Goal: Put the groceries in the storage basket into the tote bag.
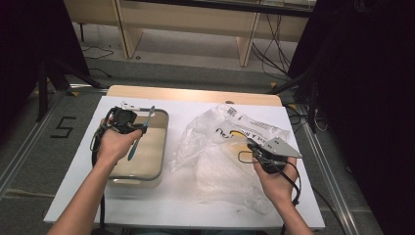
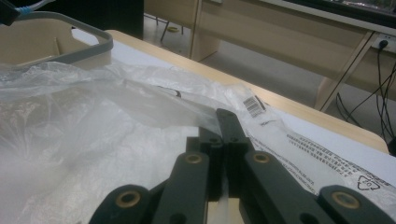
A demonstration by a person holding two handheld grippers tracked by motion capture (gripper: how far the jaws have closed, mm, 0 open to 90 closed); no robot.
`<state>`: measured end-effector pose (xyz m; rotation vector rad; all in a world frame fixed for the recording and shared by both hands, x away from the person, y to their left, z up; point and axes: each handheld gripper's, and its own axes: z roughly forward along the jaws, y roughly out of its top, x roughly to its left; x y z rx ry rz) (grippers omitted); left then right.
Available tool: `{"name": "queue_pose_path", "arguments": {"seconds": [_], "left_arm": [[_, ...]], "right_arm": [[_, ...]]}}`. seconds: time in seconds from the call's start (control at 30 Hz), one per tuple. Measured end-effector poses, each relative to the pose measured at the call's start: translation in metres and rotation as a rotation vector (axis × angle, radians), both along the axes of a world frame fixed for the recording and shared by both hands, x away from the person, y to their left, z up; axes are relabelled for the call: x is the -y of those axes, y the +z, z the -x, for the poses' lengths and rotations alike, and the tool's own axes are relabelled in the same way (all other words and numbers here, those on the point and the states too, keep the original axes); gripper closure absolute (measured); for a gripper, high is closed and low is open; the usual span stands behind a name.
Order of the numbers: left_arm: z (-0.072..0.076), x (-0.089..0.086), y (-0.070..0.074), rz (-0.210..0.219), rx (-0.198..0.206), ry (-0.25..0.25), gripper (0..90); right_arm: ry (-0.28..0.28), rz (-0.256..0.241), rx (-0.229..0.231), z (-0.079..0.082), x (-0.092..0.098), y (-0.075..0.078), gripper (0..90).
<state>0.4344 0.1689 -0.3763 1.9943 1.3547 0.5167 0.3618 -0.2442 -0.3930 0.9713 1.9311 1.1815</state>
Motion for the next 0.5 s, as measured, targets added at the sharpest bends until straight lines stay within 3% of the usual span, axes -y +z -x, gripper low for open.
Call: {"name": "queue_pose_path", "arguments": {"seconds": [0.5], "left_arm": [[0.015,0.009,0.014,0.078,0.064,-0.04,78.6]], "right_arm": [[0.0,0.001,-0.001,0.0,-0.001,-0.001,90.0]]}}
